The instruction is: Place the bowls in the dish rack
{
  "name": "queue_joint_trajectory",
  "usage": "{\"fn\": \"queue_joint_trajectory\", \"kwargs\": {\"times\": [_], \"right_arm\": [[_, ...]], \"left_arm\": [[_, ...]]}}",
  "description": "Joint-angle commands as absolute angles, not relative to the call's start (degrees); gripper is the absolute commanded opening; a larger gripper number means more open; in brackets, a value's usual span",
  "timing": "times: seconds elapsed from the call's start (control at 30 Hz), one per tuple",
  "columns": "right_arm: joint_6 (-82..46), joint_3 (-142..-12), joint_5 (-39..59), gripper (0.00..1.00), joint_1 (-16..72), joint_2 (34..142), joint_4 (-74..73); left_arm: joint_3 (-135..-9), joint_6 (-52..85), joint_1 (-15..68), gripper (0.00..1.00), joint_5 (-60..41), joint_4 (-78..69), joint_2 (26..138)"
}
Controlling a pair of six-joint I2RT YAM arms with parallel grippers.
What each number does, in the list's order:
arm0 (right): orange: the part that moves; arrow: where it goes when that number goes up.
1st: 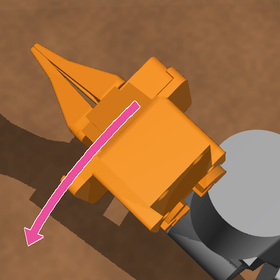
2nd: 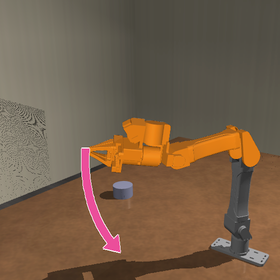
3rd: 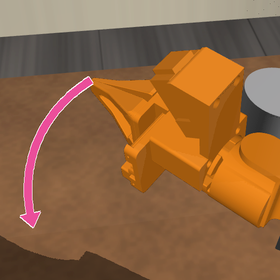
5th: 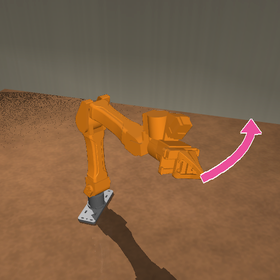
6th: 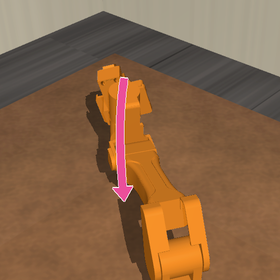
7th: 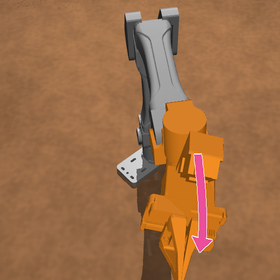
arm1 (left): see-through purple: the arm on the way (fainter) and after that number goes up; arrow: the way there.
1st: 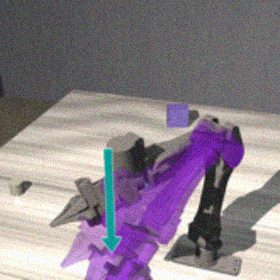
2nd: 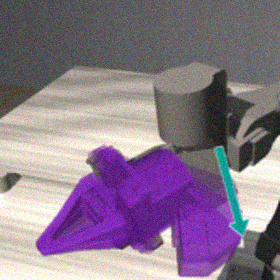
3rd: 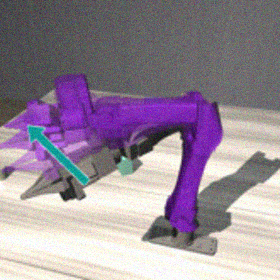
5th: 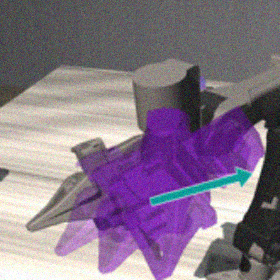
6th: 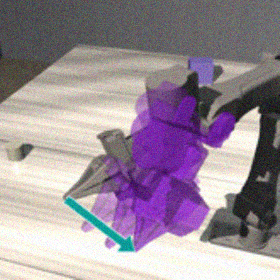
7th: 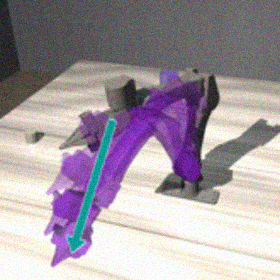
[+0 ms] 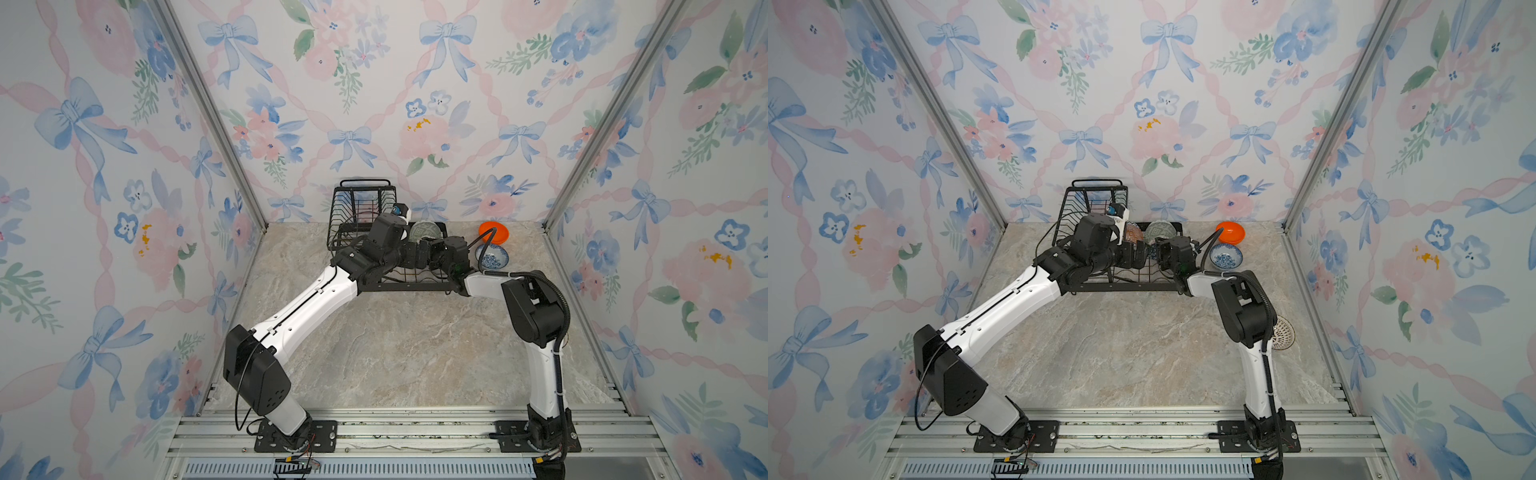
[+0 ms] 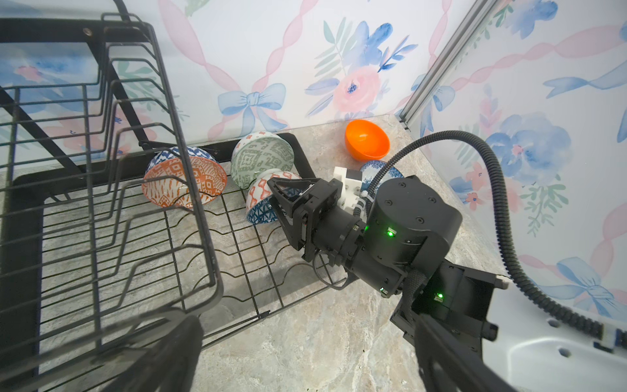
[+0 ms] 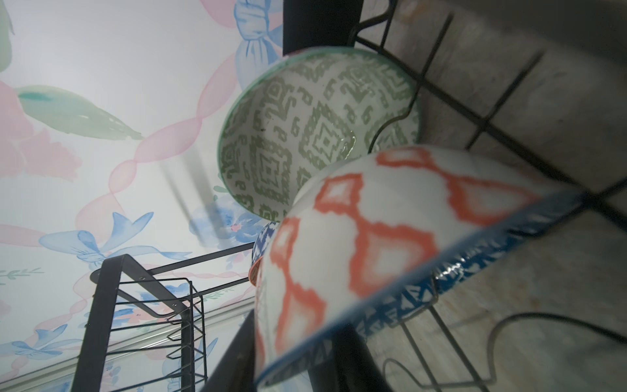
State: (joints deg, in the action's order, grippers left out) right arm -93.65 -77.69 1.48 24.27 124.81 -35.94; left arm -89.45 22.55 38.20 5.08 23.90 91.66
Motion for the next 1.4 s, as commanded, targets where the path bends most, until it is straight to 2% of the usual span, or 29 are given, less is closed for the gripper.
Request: {"fn": "queue_joint_trajectory", "kwargs": {"times": [0.0, 0.13, 0.43, 1.13, 1.2, 1.23, 1.27, 1.3, 1.37], "right_arm": [[-92.18, -78.04, 2.00, 0.40, 23.64, 123.64, -30.97], [-92.02, -77.71, 2.47, 0.42, 23.19, 123.17, -31.20], [-90.18, -78.53, 3.62, 0.54, 21.98, 121.71, -30.23], [-85.36, -76.98, 8.68, 0.65, 18.26, 113.38, -25.99], [-83.99, -76.17, 9.41, 0.70, 17.53, 111.54, -24.63], [-82.89, -75.67, 9.80, 0.78, 17.09, 110.42, -23.39], [-81.69, -75.33, 10.16, 0.93, 16.67, 109.28, -21.95], [-80.21, -74.84, 10.70, 0.97, 16.05, 107.97, -20.22], [-77.04, -73.48, 11.16, 0.97, 14.95, 105.15, -16.90]], "left_arm": [[-89.99, 22.32, 37.71, 0.98, 5.21, 23.86, 91.24], [-90.30, 22.41, 37.75, 0.98, 4.85, 23.81, 91.56], [-90.99, 22.76, 37.88, 0.98, 4.79, 23.82, 92.12], [-94.35, 22.93, 40.54, 0.98, 6.82, 23.73, 95.12], [-95.12, 22.94, 41.25, 0.98, 7.24, 23.72, 95.77], [-95.47, 22.97, 41.68, 0.98, 7.51, 23.71, 96.10], [-95.78, 23.03, 41.97, 0.98, 7.75, 23.72, 96.44], [-96.19, 23.03, 42.38, 0.98, 7.94, 23.72, 96.87], [-96.91, 23.07, 43.04, 0.98, 8.29, 23.73, 97.75]]}}
